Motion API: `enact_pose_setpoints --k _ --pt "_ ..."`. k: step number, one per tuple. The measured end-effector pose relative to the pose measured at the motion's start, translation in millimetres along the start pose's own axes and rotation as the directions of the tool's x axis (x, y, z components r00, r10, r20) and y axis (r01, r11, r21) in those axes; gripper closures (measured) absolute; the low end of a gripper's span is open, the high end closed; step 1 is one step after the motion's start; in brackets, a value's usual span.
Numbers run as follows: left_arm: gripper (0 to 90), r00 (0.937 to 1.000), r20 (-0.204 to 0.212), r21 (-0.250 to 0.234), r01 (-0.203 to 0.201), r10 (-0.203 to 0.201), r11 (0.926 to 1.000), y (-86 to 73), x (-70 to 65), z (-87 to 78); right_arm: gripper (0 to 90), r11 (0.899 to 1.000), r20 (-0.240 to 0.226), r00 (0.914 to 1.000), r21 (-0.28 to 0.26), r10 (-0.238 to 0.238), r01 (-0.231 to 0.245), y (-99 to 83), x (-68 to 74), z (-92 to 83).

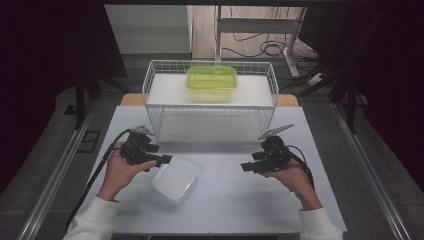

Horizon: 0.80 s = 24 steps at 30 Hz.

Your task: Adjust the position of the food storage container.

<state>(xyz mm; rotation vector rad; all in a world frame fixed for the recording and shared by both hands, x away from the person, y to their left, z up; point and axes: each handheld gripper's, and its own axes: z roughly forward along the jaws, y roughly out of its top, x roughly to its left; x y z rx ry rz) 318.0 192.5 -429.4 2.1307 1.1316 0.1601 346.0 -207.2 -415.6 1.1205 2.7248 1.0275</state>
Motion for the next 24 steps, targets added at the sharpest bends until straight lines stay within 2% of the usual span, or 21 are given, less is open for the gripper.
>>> enact_pose_setpoints --k 6,9,11,13,14,24 --pt "31.4 1.0000 -0.001 0.012 -0.007 0.007 0.9999 -5.5 3.9 4.1 33.5 1.000 -0.001 1.0000 0.014 0.005 -0.005 -4.4 0.1 6.0" --pt "31.8 0.9996 -0.026 0.018 -0.011 0.011 0.9998 -7.7 6.2 4.5 33.5 1.000 -0.001 0.9999 0.018 0.014 -0.014 -7.0 0.3 8.5" --pt "32.2 0.9996 -0.026 0.015 -0.007 0.007 0.9999 -8.7 8.3 4.4 33.5 1.000 0.000 0.9999 0.018 0.015 -0.015 -7.4 0.5 9.1" --pt "34.4 0.9997 -0.023 0.015 0.002 -0.002 0.9999 -9.6 9.8 5.2 33.5 1.000 -0.001 0.9999 0.020 0.016 -0.016 -7.3 1.0 9.8" --pt "36.2 0.9993 -0.036 0.017 0.003 -0.003 0.9998 -10.4 11.3 6.7 33.5 1.000 -0.004 0.9999 0.014 0.015 -0.015 -6.8 1.5 10.0" --pt "46.9 0.9973 -0.073 0.033 0.011 -0.008 0.9994 -13.8 16.7 10.9 33.5 1.000 0.005 0.9999 0.019 0.016 -0.016 -8.0 1.4 9.9"
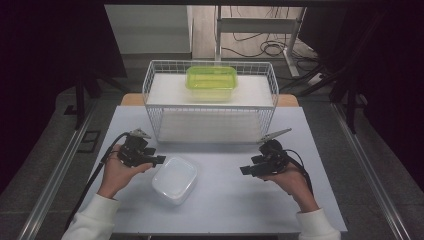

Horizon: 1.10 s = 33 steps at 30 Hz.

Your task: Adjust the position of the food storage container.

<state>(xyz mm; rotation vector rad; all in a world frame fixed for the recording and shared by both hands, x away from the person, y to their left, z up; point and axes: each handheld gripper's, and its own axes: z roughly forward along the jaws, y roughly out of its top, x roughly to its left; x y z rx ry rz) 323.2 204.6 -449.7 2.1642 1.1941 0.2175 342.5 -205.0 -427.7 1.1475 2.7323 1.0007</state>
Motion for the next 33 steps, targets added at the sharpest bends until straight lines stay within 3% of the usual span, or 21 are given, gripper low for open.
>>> enact_pose_setpoints --k 10,14,15,16,19,20,21,28,30,32,33 --pt "54.4 0.9999 0.011 0.025 0.009 -0.010 0.9996 -2.5 4.8 5.2 33.4 1.000 0.002 1.0000 0.009 0.001 -0.001 -0.5 -0.7 2.9" --pt "68.3 0.9976 0.069 0.012 -0.008 0.007 0.9999 -0.4 -4.2 -0.1 33.4 1.000 0.002 1.0000 0.013 0.003 -0.003 -1.2 -1.7 4.0" --pt "74.3 0.9956 0.092 0.016 -0.019 0.018 0.9997 0.4 -7.4 -1.2 33.4 1.000 0.002 1.0000 0.014 0.004 -0.004 -1.4 -2.3 4.5" --pt "77.1 0.9881 0.153 0.017 -0.022 0.019 0.9996 1.2 -14.4 -1.7 33.4 1.000 0.003 1.0000 0.015 0.005 -0.005 -1.6 -2.6 4.6" --pt "81.7 0.9837 0.176 0.033 -0.040 0.034 0.9986 1.7 -23.3 -1.8 33.4 1.000 0.003 1.0000 0.015 0.006 -0.006 -1.9 -2.9 4.6" --pt "84.1 0.9727 0.226 0.035 -0.061 0.052 0.9975 2.4 -33.6 -3.4 33.4 1.000 0.003 1.0000 0.015 0.006 -0.006 -2.2 -3.1 4.5" --pt "84.8 0.9727 0.226 0.035 -0.061 0.052 0.9975 2.4 -33.6 -3.4 33.4 1.000 0.003 1.0000 0.015 0.006 -0.006 -2.2 -3.1 4.5" --pt "88.3 0.9425 0.311 0.073 -0.152 0.122 0.9857 -2.2 -75.6 -4.3 33.1 1.000 0.006 0.9999 0.021 0.011 -0.011 -3.7 -4.0 6.0" --pt "88.2 0.9418 0.304 0.106 -0.183 0.143 0.9774 -6.5 -88.4 1.0 33.1 1.000 0.005 0.9999 0.020 0.011 -0.011 -3.6 -3.8 6.0" --pt "88.0 0.9355 0.310 0.139 -0.221 0.169 0.9654 -12.3 -104.0 6.5 33.1 1.000 0.005 0.9999 0.018 0.010 -0.010 -3.5 -3.9 5.6" --pt "88.0 0.9355 0.310 0.139 -0.221 0.169 0.9654 -12.3 -104.0 6.5 33.1 1.000 0.006 0.9999 0.017 0.010 -0.011 -3.6 -4.0 5.4"
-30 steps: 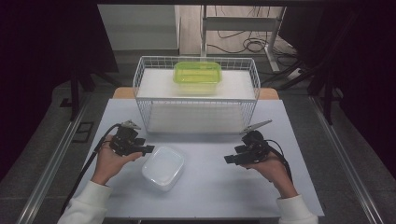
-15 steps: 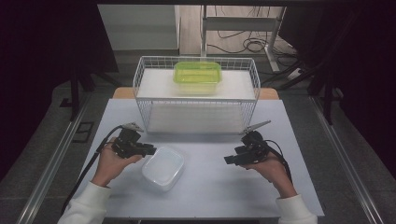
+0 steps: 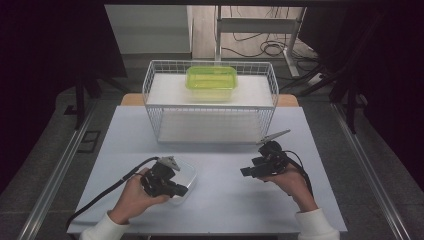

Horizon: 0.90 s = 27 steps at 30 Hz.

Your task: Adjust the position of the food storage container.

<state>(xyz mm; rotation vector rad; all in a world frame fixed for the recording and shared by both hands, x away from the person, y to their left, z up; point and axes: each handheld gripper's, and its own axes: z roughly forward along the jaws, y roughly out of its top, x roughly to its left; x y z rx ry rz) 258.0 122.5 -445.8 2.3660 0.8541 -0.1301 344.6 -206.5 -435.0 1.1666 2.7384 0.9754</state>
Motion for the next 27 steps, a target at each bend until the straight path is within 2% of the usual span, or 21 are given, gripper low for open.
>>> enact_pose_setpoints --k 2,3,4,6,9,10,12,15,20,27 --pt "88.1 0.9997 -0.009 0.032 -0.023 0.024 0.9992 -0.7 -6.0 4.6 33.2 1.000 0.000 1.0000 0.000 0.000 0.000 0.0 -0.1 -0.1" --pt "88.1 0.9996 -0.017 0.053 -0.023 0.024 0.9983 -2.5 -9.8 10.0 33.1 1.000 0.000 1.0000 0.000 0.000 0.000 0.0 0.0 -0.3" --pt "88.2 0.9996 -0.017 0.053 -0.023 0.024 0.9983 -2.5 -9.8 10.0 33.1 1.000 0.000 1.0000 0.000 0.000 0.000 0.0 0.0 -0.3" --pt "88.1 0.9979 -0.059 0.091 -0.023 0.029 0.9956 -5.1 -11.8 18.0 33.1 1.000 -0.001 1.0000 0.000 -0.001 0.001 0.0 0.1 -0.3" --pt "88.0 0.9970 -0.068 0.115 -0.028 0.036 0.9930 -6.3 -12.6 23.8 33.1 1.000 0.000 1.0000 0.000 -0.002 0.002 -0.1 -0.5 -0.5" --pt "87.9 0.9973 -0.070 0.113 -0.015 0.023 0.9935 -6.9 -14.0 27.3 33.1 1.000 0.001 1.0000 -0.001 -0.002 0.002 -0.2 -0.9 -0.7" --pt "87.8 0.9961 -0.082 0.132 -0.023 0.034 0.9910 -7.8 -13.2 31.5 33.0 1.000 0.003 1.0000 -0.001 0.002 -0.002 -0.3 -1.4 -1.3" --pt "88.6 0.9952 -0.095 0.132 -0.012 0.024 0.9911 -8.2 -12.2 30.2 32.8 1.000 0.007 1.0000 -0.005 0.004 -0.004 -0.6 -2.1 -2.1" --pt "89.6 0.9956 -0.091 0.136 -0.007 0.019 0.9907 -11.1 -11.7 28.3 32.8 1.000 0.009 0.9999 -0.004 0.005 -0.005 -0.9 -2.0 -2.0" --pt "89.8 0.9949 -0.100 0.148 0.013 0.002 0.9888 -17.3 -4.0 21.3 32.8 1.000 0.009 0.9999 -0.002 0.004 -0.004 -0.9 -1.4 -1.2"
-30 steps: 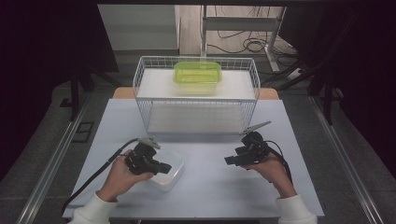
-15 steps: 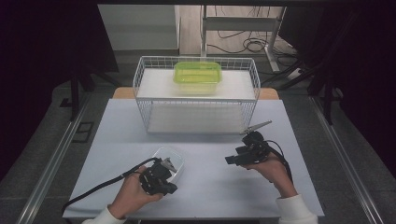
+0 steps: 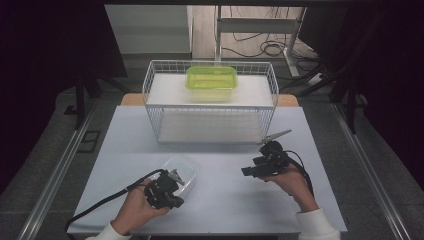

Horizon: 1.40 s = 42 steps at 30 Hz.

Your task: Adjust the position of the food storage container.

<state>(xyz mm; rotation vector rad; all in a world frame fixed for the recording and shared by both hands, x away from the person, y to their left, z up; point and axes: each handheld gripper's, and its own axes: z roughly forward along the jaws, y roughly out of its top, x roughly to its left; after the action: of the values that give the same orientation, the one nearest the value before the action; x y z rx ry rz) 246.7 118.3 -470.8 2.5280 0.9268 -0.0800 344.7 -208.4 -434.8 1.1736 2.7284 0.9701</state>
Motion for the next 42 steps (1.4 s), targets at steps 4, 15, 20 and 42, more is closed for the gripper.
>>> enact_pose_setpoints --k 4,15,20,42 --pt "89.8 0.9997 -0.019 0.013 0.016 -0.016 0.9998 -4.6 7.0 -4.0 32.8 1.000 0.000 1.0000 -0.002 -0.001 0.001 -0.1 -0.4 -0.5" --pt "89.8 0.9938 -0.060 0.017 0.095 -0.093 0.9954 -22.6 36.0 -17.8 32.8 1.000 0.001 1.0000 -0.001 -0.001 0.001 0.1 -0.6 -0.1" --pt "89.7 0.9910 -0.068 0.017 0.116 -0.115 0.9931 -26.7 44.3 -20.2 32.8 1.000 0.000 1.0000 0.003 -0.001 0.001 0.2 0.1 0.8" --pt "89.8 0.9250 -0.101 -0.146 0.351 -0.366 0.9252 -70.2 114.2 -59.2 32.8 1.000 0.001 1.0000 -0.004 0.008 -0.008 -0.4 -2.4 -0.7"
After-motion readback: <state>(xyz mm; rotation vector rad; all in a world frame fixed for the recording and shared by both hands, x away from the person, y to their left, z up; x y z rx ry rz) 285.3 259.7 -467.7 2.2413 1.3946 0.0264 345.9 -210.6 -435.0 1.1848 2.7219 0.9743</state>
